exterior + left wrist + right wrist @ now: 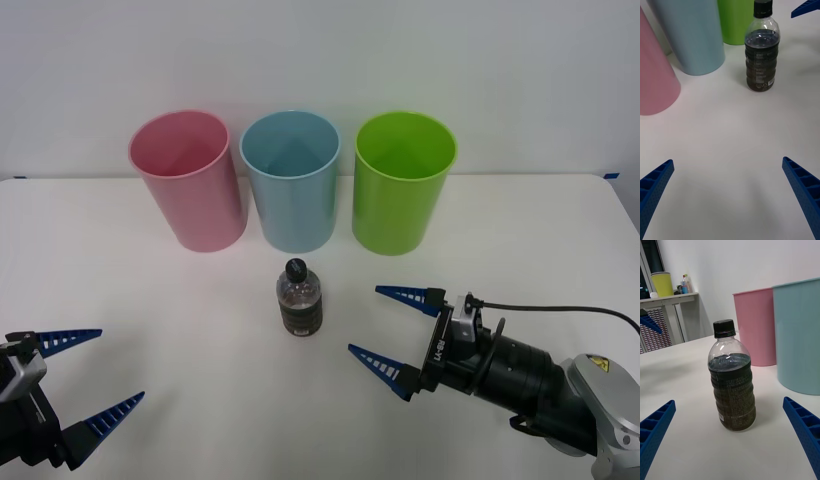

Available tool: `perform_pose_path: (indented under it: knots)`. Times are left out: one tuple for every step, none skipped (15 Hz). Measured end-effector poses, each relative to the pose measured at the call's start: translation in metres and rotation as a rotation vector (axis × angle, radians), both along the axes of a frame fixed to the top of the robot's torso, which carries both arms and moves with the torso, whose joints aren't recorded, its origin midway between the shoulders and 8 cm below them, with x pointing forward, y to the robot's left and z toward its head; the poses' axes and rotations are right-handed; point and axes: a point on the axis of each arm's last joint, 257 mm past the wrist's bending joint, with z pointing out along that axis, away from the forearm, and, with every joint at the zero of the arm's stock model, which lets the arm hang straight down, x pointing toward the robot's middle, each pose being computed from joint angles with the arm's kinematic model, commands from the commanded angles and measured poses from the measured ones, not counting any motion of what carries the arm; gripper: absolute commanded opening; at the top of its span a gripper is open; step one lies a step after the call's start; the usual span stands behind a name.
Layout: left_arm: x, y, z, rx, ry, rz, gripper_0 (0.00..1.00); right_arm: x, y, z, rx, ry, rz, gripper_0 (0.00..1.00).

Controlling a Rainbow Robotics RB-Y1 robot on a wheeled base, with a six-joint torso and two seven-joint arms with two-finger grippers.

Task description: Put cans in the blue bin and PET bottles in the pink bin and trash in the green bin.

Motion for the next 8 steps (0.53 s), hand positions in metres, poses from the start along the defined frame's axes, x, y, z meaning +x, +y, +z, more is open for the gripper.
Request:
perform_pose_path:
  knots:
    - [-0.005,0.000,0.000,0.003,0.007,0.003,1.00,0.000,0.000,0.000,0.000,0.000,0.000,1.00]
    - [-0.009,0.001,0.001,0.011,0.011,0.004,1.00,0.000,0.000,0.000,0.000,0.000,0.000,1.00]
    - [-0.014,0.002,0.002,0.022,0.015,0.008,1.00,0.000,0.000,0.000,0.000,0.000,0.000,1.00]
    - [-0.018,0.004,0.002,0.031,0.022,0.012,1.00,0.000,0.000,0.000,0.000,0.000,0.000,1.00]
    - [-0.021,0.006,0.002,0.037,0.029,0.014,1.00,0.000,0.000,0.000,0.000,0.000,0.000,1.00]
    - [-0.025,0.008,0.003,0.035,0.035,0.016,1.00,0.000,0.000,0.000,0.000,0.000,0.000,1.00]
    - [-0.028,0.009,0.005,0.023,0.040,0.020,1.00,0.000,0.000,0.000,0.000,0.000,0.000,1.00]
    - [-0.031,0.009,0.006,0.008,0.044,0.023,1.00,0.000,0.000,0.000,0.000,0.000,0.000,1.00]
